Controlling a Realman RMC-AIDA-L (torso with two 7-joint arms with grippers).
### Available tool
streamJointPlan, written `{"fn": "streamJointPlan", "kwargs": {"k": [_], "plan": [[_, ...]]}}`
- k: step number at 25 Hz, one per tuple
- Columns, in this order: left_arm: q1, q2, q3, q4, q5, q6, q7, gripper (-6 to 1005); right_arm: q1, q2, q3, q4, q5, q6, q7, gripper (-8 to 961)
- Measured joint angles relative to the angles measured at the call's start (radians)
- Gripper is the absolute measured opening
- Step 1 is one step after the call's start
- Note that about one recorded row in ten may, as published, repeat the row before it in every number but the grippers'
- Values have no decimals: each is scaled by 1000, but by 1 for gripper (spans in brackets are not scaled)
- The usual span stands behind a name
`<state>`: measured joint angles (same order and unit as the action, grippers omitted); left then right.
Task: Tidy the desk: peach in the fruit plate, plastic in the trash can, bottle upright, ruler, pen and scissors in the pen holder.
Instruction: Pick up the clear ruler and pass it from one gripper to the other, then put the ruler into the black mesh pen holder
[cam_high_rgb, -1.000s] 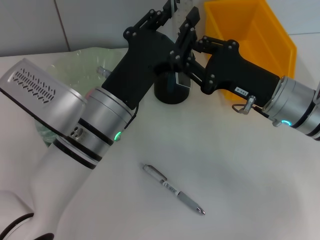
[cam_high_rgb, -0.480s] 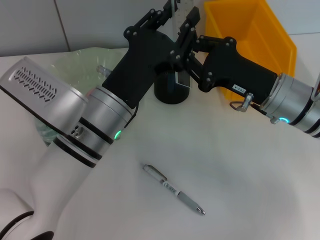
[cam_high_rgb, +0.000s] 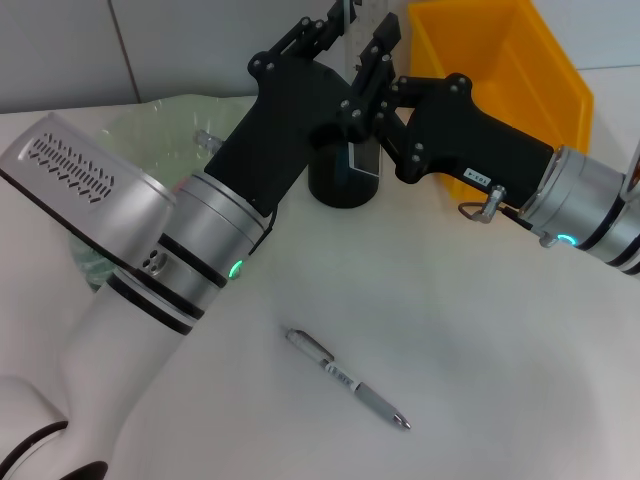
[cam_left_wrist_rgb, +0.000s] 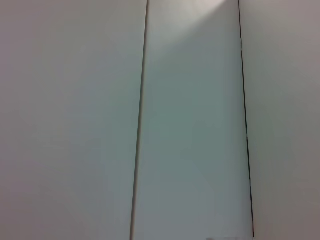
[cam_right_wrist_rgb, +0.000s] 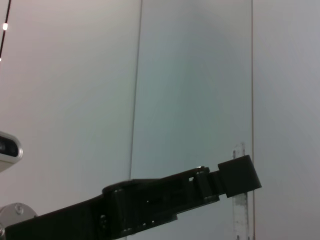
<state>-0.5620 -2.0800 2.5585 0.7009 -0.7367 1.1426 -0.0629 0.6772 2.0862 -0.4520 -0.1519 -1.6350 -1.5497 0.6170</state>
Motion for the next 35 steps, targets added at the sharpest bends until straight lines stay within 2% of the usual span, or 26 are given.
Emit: {"fn": "streamJointPlan", "kwargs": {"k": [16, 23, 31, 35], "plan": [[-3, -1, 2, 0, 4, -10, -2, 418, 4, 0, -2, 2, 0, 16, 9, 10], [6, 0, 2, 2, 3, -7, -10, 679, 0, 0, -2, 2, 0, 16, 10, 9], [34, 1, 9, 1, 33, 39, -70, 783, -11, -3, 7, -12, 57, 13, 10, 9], [68, 11, -3, 1, 113, 46, -163, 806, -16, -4, 8, -40, 106, 16, 9, 11]]}}
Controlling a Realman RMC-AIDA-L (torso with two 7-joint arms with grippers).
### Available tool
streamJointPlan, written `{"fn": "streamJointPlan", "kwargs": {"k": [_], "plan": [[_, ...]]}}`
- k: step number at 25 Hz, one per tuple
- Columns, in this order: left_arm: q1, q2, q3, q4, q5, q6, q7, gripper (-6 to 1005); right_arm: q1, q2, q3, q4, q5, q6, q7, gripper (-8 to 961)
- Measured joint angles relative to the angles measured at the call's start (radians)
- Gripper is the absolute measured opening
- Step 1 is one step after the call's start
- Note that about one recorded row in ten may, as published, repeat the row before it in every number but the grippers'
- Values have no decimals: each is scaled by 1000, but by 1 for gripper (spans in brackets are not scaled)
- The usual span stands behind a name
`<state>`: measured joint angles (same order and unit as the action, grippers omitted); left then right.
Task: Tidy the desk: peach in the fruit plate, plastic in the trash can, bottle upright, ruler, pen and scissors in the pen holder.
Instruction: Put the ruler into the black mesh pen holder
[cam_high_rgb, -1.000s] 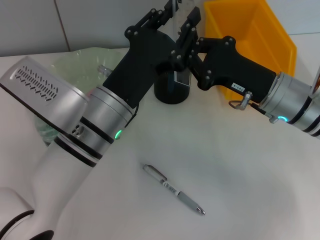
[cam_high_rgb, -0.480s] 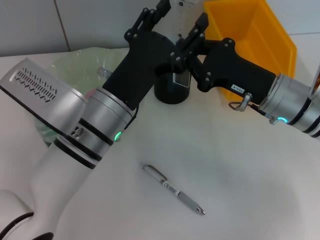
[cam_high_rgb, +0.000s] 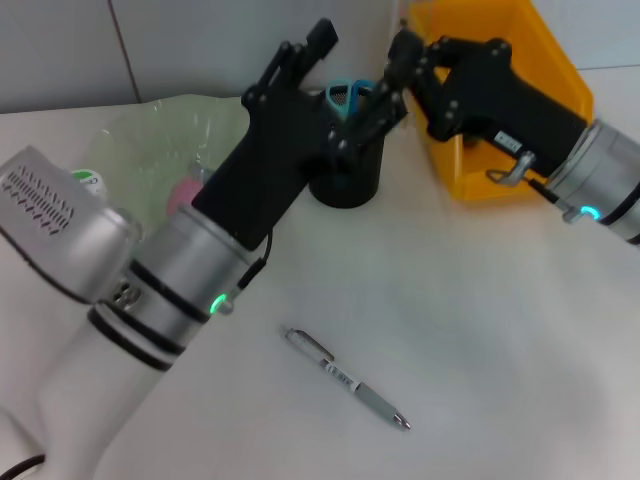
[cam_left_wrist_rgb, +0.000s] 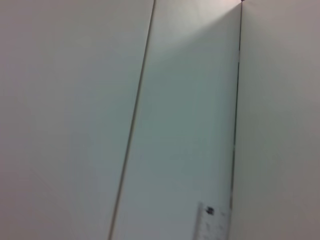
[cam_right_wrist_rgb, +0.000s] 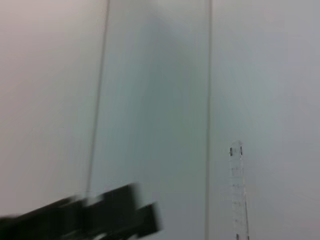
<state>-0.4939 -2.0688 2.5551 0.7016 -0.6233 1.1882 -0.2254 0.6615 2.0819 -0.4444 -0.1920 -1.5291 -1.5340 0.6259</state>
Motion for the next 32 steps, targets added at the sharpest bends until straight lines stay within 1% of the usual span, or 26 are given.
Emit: {"fn": "streamJointPlan", "kwargs": {"k": [1, 2, 3, 9, 13, 22, 32], "plan": [[10, 2, -9, -1, 32, 2, -19, 806, 0, -1, 0, -5, 11, 2, 1, 11], [28, 5, -29, -4, 96, 3, -51, 806, 0, -1, 1, -9, 23, 4, 0, 12], [34, 6, -38, -6, 119, 3, -60, 806, 2, -2, 1, -11, 33, 10, 0, 13], [107, 9, -171, -44, 376, -14, -211, 807, 37, -1, -4, -21, 70, 83, 0, 17], [121, 7, -225, -83, 473, -17, -297, 808, 80, 2, -9, -6, 79, 160, -1, 20], [124, 6, -224, -91, 485, -28, -324, 808, 168, 5, -10, 68, 80, 328, -5, 26], [115, 6, -221, -92, 487, -52, -327, 806, 199, 9, -6, 93, 105, 419, -8, 33]]}}
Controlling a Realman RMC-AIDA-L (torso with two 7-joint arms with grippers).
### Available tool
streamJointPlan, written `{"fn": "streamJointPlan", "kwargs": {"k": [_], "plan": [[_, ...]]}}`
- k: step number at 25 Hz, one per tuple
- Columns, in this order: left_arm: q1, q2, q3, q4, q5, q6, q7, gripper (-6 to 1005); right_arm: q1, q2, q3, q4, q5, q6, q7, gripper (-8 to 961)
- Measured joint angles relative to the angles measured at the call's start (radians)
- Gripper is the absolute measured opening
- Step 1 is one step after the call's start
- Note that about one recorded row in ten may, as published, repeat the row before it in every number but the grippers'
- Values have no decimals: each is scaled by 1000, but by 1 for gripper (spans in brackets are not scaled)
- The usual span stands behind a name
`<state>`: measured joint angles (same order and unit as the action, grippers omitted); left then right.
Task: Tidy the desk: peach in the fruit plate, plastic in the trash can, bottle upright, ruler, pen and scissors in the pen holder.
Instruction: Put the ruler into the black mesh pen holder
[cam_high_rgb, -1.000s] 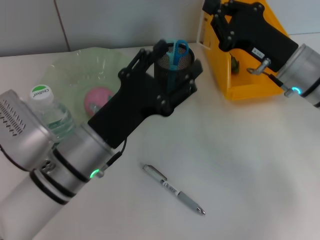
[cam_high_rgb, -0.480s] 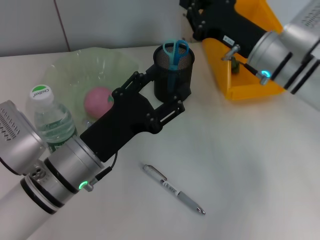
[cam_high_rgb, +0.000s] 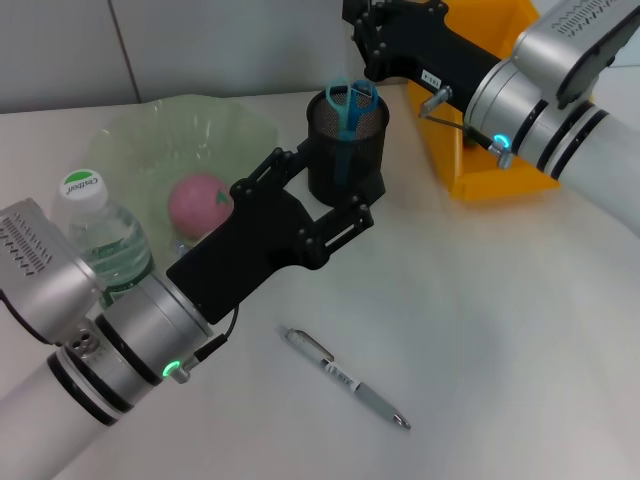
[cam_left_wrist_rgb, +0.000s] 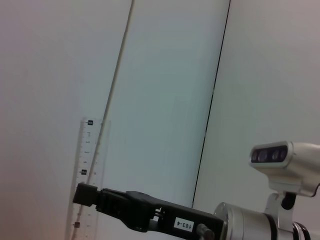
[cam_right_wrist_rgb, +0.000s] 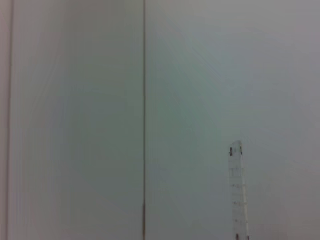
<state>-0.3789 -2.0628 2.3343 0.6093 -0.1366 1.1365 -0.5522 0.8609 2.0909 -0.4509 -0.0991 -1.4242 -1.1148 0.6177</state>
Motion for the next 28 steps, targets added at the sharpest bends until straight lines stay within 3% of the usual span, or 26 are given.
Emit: {"fn": "streamJointPlan", "kwargs": {"k": [28], "plan": [[-5, -3, 0, 0, 2, -13, -12, 804, 53, 0, -4, 87, 2, 167, -76, 52]]}}
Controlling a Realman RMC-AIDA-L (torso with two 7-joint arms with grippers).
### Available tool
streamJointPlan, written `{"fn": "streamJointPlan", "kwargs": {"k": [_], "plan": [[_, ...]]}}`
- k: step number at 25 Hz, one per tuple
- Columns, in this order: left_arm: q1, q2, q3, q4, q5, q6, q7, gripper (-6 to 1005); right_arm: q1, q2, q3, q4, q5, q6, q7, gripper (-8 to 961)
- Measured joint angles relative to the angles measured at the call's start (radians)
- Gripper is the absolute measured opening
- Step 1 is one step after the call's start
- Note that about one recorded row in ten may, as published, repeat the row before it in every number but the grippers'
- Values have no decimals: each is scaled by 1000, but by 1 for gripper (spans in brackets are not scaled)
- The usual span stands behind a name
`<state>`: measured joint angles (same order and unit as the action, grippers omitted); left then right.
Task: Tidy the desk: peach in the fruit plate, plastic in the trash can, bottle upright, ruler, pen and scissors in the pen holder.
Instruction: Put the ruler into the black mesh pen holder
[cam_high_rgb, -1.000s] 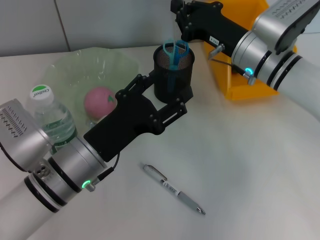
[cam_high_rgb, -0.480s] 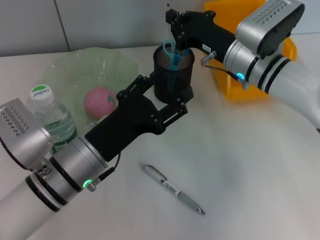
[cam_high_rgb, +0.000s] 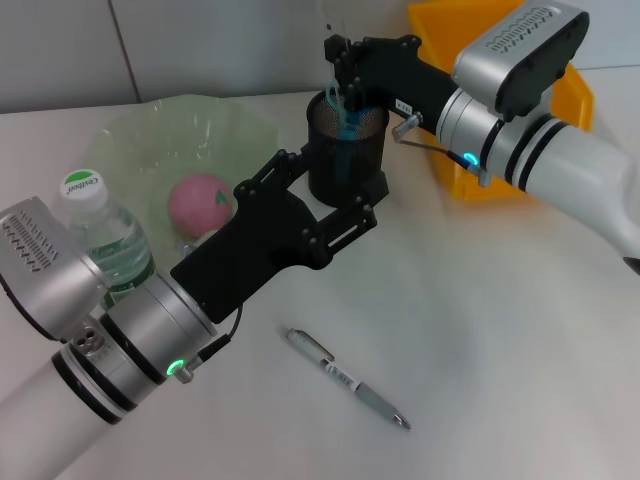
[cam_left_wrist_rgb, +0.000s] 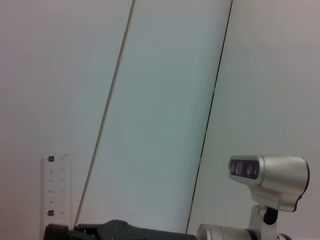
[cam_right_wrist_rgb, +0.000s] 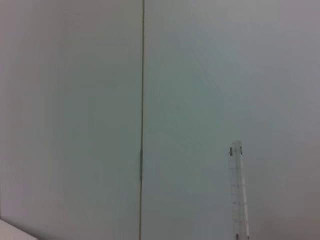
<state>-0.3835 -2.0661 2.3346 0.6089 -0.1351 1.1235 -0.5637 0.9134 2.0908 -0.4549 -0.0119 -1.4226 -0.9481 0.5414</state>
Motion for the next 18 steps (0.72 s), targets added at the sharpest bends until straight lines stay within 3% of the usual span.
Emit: {"fn": "streamJointPlan", "kwargs": {"k": [18], "plan": [[0, -2, 3, 1, 0, 4, 1, 804, -16, 2, 5, 1, -1, 11, 8, 93]]}}
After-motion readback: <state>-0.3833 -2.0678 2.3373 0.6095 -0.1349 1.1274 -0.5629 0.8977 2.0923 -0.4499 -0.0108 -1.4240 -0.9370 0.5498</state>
